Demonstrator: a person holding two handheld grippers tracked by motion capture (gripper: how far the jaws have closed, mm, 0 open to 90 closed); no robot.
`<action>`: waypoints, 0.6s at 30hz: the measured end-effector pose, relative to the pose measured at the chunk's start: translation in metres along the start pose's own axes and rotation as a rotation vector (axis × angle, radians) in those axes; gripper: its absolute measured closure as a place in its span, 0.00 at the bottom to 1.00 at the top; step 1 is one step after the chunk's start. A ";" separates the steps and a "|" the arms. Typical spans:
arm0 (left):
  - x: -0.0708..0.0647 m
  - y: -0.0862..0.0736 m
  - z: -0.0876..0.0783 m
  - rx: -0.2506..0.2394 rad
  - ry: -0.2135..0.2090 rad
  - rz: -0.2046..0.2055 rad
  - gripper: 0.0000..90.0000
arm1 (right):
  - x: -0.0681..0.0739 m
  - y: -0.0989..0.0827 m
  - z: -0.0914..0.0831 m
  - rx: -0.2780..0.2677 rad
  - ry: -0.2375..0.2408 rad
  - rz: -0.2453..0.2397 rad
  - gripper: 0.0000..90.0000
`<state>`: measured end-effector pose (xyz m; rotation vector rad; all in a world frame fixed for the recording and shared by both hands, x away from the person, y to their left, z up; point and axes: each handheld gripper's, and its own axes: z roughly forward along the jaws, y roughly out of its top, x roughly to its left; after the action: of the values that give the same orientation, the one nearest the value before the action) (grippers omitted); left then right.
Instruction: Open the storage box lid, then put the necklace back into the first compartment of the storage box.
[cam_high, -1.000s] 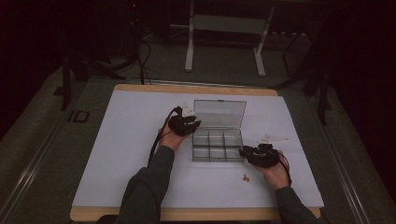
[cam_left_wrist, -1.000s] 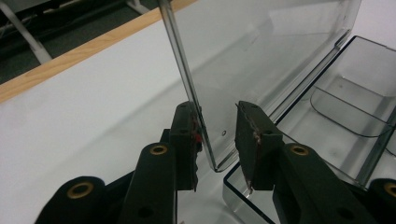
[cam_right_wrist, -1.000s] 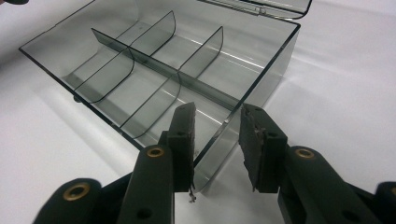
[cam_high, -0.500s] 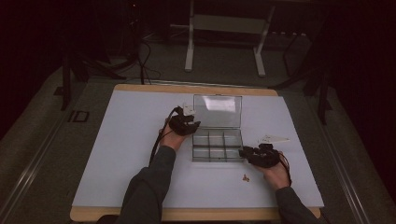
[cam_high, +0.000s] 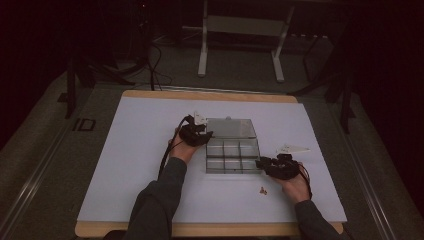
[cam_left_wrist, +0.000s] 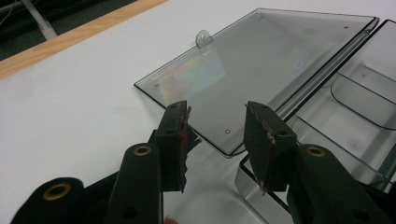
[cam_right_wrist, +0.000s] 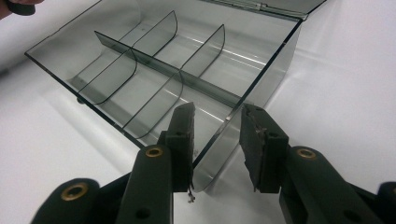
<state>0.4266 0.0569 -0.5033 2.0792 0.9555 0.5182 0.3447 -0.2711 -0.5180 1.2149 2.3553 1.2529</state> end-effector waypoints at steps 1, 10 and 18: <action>0.000 0.000 0.000 -0.001 0.000 0.000 0.67 | 0.000 0.000 0.000 0.000 0.000 0.000 0.73; 0.001 0.000 -0.004 -0.005 0.000 -0.001 0.67 | 0.000 0.000 0.000 0.001 0.000 -0.001 0.73; -0.003 -0.002 -0.015 -0.030 -0.011 -0.004 0.66 | 0.000 0.000 0.000 -0.004 -0.001 0.000 0.73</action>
<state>0.4148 0.0629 -0.4964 2.0511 0.9398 0.5162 0.3446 -0.2711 -0.5183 1.2144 2.3512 1.2563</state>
